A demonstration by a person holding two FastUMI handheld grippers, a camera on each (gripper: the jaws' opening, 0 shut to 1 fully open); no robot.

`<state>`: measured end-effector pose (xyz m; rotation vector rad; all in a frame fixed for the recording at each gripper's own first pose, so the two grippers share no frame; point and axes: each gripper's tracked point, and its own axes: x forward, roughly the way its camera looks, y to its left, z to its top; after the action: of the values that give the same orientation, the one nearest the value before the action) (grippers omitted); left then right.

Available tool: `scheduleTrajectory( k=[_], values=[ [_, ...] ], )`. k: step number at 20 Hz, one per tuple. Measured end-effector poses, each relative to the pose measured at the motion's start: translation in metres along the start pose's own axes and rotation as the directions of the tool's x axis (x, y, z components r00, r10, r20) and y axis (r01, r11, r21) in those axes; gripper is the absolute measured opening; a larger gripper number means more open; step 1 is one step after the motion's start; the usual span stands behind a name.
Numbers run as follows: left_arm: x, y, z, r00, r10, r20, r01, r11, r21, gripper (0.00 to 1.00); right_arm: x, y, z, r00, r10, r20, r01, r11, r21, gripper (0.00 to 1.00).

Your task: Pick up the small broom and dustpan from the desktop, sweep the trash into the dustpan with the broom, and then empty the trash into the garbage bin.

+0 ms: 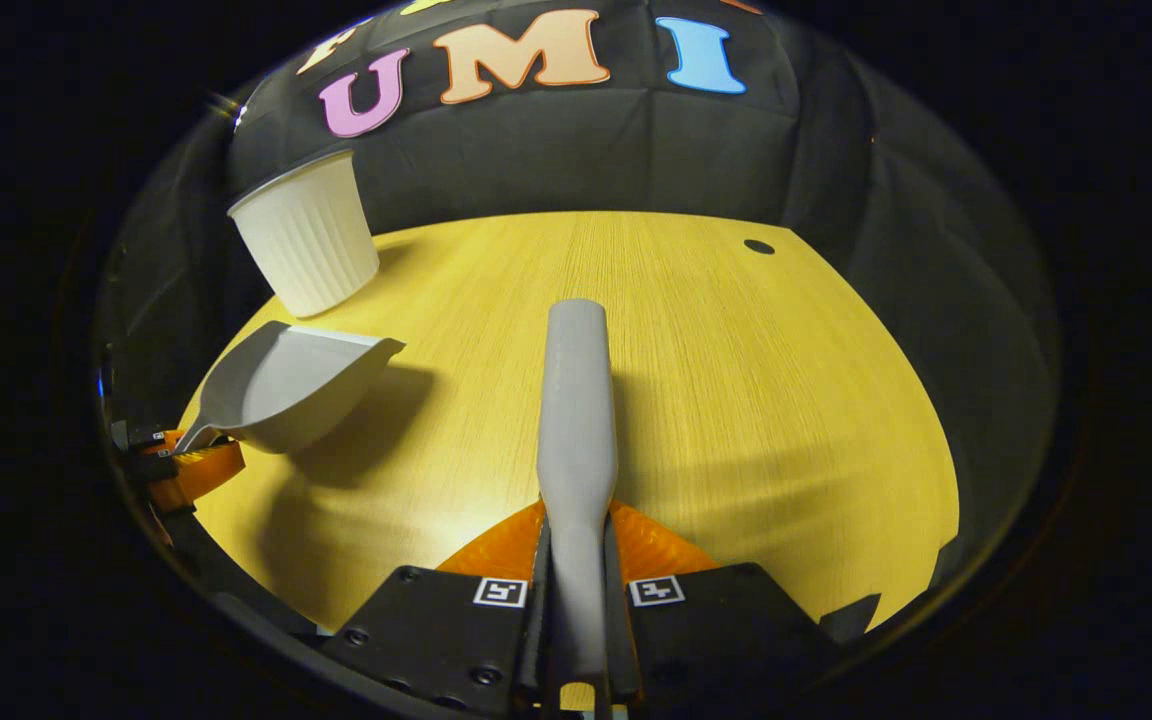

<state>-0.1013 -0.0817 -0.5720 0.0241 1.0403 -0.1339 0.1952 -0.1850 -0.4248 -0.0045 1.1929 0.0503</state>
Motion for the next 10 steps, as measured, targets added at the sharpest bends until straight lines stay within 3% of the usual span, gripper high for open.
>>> scheduleTrajectory(
  k=[10],
  values=[
    [0.003, -0.001, -0.011, 0.999, 0.016, -0.049, -0.019, 0.998, -0.053, 0.30, -0.018, 0.003, 0.015, 0.997, -0.034, -0.070, 0.032, 0.999, -0.038, 0.22]
  ],
)
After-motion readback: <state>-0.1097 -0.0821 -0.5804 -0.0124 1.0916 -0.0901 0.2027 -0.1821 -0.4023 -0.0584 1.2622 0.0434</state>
